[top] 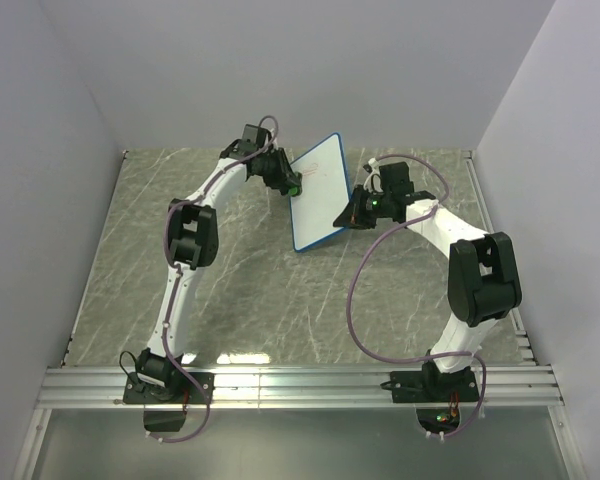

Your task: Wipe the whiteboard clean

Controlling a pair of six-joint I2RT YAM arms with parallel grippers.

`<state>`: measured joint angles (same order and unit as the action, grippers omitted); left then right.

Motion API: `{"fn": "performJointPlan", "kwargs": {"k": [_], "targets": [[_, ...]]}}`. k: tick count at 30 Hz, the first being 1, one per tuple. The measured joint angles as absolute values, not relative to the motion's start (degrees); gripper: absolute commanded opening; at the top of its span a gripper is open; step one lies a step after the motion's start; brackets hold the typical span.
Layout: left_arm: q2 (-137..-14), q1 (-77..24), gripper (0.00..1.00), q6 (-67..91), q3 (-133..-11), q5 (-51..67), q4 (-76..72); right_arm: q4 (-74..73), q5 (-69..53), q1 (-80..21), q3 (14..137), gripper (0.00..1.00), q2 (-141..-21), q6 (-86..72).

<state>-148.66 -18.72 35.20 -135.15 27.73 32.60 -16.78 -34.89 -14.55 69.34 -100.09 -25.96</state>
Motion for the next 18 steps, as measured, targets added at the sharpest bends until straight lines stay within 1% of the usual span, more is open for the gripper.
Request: {"fn": "performJointPlan", "kwargs": {"k": [9, 18], "targets": [[-148.86, -18.46, 0.0, 32.56, -135.35, 29.28, 32.16, -17.67, -34.48, -14.92, 69.87, 0.0, -100.07, -25.96], [-146.26, -21.41, 0.0, 30.59, -134.61, 37.54, 29.45, -19.46, -33.87, -15.35, 70.17, 0.0, -99.77, -26.33]]}}
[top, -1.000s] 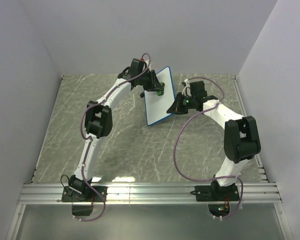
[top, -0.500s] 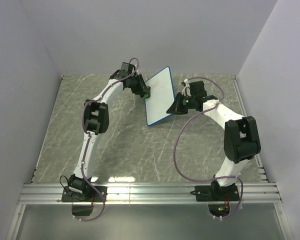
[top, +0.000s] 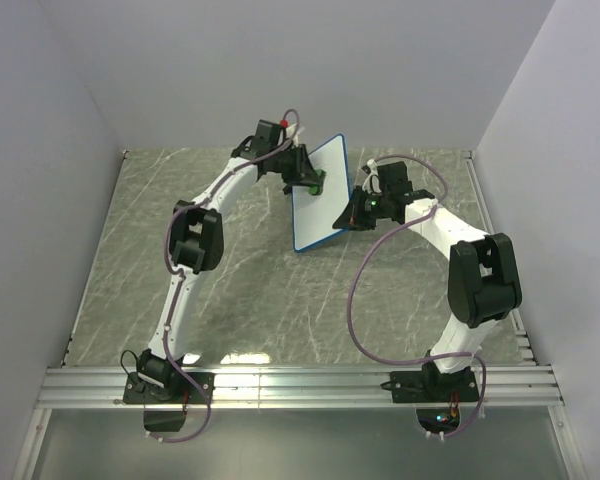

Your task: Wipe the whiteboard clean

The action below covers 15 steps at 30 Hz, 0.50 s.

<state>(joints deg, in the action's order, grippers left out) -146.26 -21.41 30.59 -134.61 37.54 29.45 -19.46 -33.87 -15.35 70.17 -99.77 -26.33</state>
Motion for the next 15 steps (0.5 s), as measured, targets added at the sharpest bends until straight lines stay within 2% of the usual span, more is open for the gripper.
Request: {"fn": "performJointPlan", "kwargs": {"k": [9, 15], "targets": [[-141.45, -29.71, 0.0, 30.87, -136.9, 42.04, 26.76, -20.86, -33.89, -15.35, 70.04, 0.0, -99.74, -26.35], [-141.93, -28.93, 0.0, 31.05, -137.64, 39.33, 27.49, -21.04, -33.78, -15.75, 69.6, 0.0, -99.15, -26.35]]}}
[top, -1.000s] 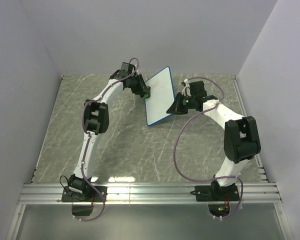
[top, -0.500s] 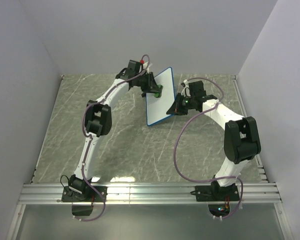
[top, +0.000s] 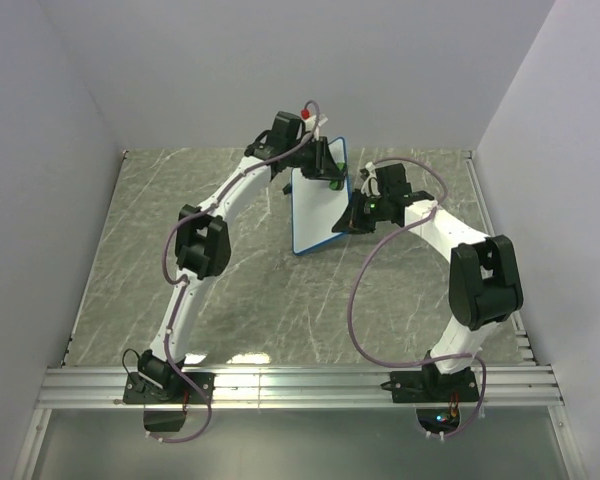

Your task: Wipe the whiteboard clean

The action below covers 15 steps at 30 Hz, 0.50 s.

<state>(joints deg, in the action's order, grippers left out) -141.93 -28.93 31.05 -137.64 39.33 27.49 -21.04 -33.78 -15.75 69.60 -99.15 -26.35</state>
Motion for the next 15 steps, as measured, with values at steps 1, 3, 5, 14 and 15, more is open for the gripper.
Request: {"fn": "performJointPlan", "kwargs": {"k": [1, 3, 5, 14, 15], "targets": [[-142.39, -28.38, 0.0, 31.05, -137.99, 38.68, 27.53, -21.37, -33.61, -15.99, 69.49, 0.0, -98.85, -26.35], [-143.5, -26.94, 0.0, 31.05, -138.43, 37.45, 27.68, -21.98, -33.39, -16.36, 69.06, 0.0, -98.02, -26.33], [-144.88, -25.34, 0.0, 31.03, -138.67, 36.49, 27.88, -23.07, -33.06, -16.8, 68.07, 0.0, -96.49, -26.06], [-148.57, -21.54, 0.0, 30.92, -139.13, 36.45, 29.98, -27.92, -31.44, -18.15, 64.69, 0.0, -91.09, -24.25], [-148.62, -21.54, 0.0, 30.89, -139.06, 36.45, 29.85, -27.97, -31.42, -18.15, 64.69, 0.0, -91.11, -24.21]]}}
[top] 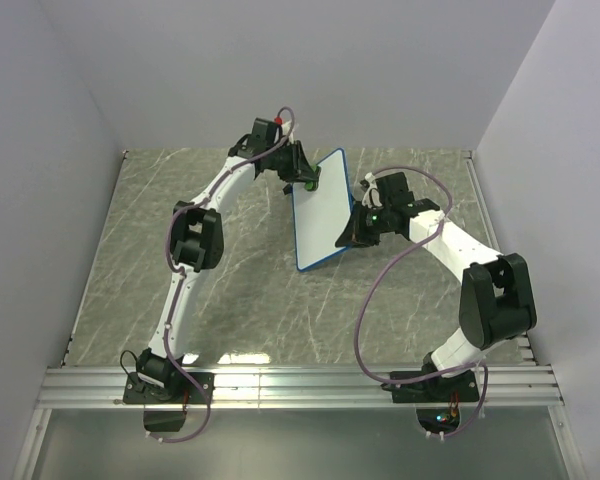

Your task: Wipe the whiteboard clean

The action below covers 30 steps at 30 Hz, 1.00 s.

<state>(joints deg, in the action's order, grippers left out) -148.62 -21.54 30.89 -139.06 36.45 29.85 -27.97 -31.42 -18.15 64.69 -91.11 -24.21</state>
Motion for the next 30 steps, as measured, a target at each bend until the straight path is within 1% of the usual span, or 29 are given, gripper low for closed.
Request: {"fn": "performJointPlan", "kwargs": {"k": [13, 17, 30], "targets": [[-146.19, -19.18, 0.0, 30.68, -128.44, 33.08, 25.3, -28.03, -31.92, -18.15, 64.9, 0.0, -91.37, -24.23], [-147.02, -18.2, 0.0, 30.72, -128.16, 31.09, 27.18, -27.92, -32.12, -18.15, 64.79, 0.0, -91.26, -24.38], [-147.15, -18.44, 0.0, 30.44, -128.44, 32.16, 26.94, -27.46, -32.12, -18.26, 64.07, 0.0, -90.59, -25.28]]}}
